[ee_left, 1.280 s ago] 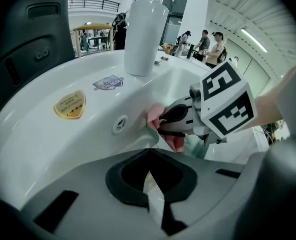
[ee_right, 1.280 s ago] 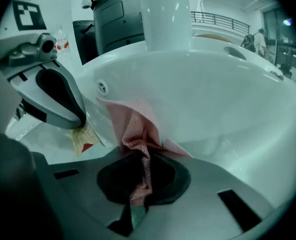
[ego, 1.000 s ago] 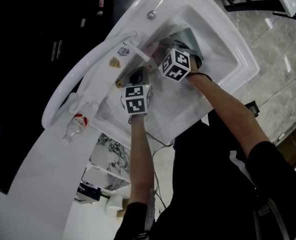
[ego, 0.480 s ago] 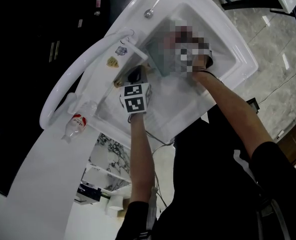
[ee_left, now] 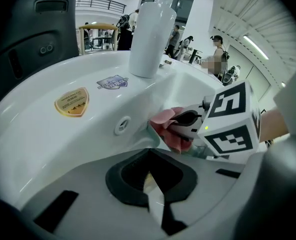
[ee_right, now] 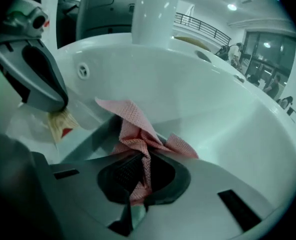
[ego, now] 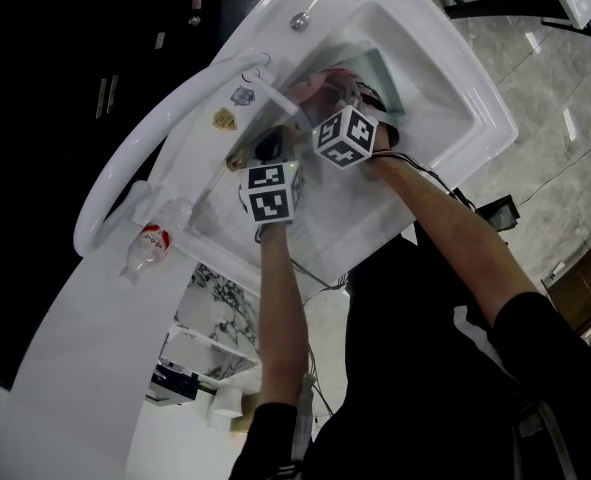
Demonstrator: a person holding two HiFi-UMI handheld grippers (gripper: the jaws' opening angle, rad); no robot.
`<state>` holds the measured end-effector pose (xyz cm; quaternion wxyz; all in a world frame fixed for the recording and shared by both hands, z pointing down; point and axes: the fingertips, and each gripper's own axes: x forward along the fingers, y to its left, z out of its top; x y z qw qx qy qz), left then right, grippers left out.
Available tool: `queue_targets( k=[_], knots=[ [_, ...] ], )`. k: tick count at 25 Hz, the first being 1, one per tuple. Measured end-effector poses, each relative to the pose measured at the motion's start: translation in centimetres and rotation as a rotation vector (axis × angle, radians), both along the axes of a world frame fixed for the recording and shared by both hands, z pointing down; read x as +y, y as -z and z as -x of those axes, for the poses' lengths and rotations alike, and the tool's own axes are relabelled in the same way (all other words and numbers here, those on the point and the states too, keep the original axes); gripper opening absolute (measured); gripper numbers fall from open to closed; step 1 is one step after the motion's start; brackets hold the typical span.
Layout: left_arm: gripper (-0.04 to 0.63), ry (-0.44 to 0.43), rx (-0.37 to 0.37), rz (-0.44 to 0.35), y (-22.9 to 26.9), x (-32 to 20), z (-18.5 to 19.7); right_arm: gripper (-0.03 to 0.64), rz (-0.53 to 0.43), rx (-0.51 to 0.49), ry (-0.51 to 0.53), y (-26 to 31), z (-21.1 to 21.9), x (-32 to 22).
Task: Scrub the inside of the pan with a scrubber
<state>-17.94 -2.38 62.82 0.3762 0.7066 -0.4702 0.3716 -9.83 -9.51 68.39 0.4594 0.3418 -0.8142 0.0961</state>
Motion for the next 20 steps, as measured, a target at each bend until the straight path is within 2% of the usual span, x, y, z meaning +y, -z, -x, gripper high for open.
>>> queue_targets(
  k=[5, 11, 13, 15, 17, 20],
  knots=[
    [0.032, -0.008, 0.000, 0.004, 0.0, 0.0, -0.1, 0.025, 0.038, -0.134, 0.117, 0.6, 4.3, 0.9],
    [0.032, -0.020, -0.016, 0.003, -0.2, 0.0, 0.0, 0.025, 0.120, -0.187, 0.163, 0.7, 4.7, 2.1],
    [0.032, -0.019, -0.016, 0.004, -0.1, 0.0, 0.0, 0.025, 0.146, -0.169, 0.226, 0.6, 4.3, 3.4],
    [0.032, -0.021, -0.019, 0.005, -0.1, 0.1, 0.0, 0.025, 0.130, -0.118, 0.322, 0.4, 3.6, 4.6],
    [0.032, -0.024, -0.020, -0.002, -0.2, 0.0, 0.0, 0.025, 0.071, -0.042, 0.404, 0.1, 2.2, 4.7],
    [0.032, -0.023, -0.019, 0.000, -0.1, 0.0, 0.0, 0.025, -0.017, 0.082, 0.425, -0.4, -0.5, 3.2]
  ],
)
